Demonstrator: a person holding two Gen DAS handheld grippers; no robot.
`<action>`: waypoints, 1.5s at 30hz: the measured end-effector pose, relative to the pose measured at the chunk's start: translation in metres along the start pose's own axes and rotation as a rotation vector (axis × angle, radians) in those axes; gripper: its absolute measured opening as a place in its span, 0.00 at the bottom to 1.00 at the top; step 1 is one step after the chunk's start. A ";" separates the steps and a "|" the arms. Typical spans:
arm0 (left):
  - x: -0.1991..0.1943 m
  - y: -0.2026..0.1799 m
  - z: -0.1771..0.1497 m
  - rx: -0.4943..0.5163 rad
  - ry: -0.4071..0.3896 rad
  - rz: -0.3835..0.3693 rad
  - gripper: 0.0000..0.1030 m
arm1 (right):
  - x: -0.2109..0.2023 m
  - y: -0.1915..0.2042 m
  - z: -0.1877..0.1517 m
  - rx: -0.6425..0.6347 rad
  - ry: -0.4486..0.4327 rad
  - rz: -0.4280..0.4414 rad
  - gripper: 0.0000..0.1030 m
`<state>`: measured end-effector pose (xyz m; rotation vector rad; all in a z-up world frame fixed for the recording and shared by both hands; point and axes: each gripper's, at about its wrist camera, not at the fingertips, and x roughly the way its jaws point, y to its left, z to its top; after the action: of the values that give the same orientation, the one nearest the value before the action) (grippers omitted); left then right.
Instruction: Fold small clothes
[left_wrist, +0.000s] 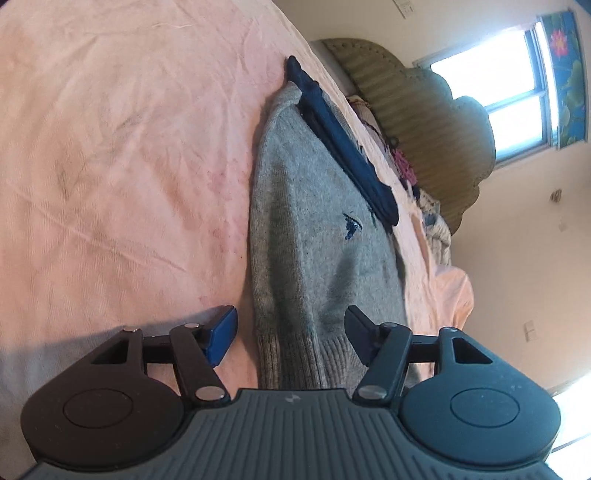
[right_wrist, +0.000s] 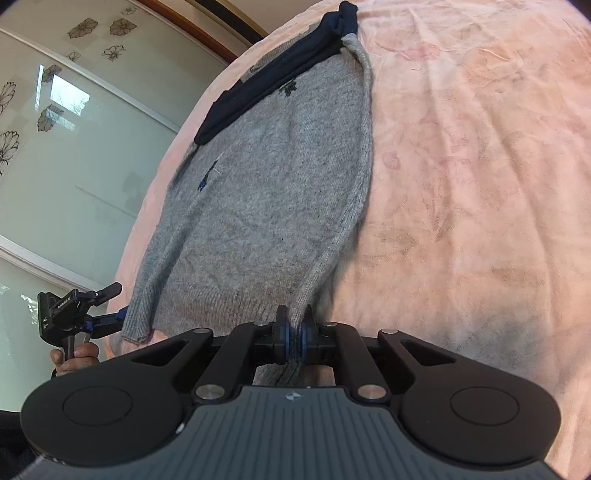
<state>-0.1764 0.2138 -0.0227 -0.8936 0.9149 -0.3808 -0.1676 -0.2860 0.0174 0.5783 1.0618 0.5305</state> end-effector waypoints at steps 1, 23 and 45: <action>0.000 0.002 -0.001 -0.013 -0.004 -0.009 0.58 | 0.000 0.000 0.000 0.005 -0.001 0.003 0.12; -0.078 0.016 0.024 0.053 -0.147 0.103 0.08 | -0.002 -0.008 0.001 -0.003 0.020 0.014 0.04; -0.023 0.037 0.002 -0.136 -0.010 0.027 0.22 | -0.003 -0.016 0.000 0.058 0.029 0.052 0.07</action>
<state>-0.1906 0.2516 -0.0393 -1.0054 0.9510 -0.2934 -0.1666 -0.2999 0.0084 0.6521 1.0945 0.5567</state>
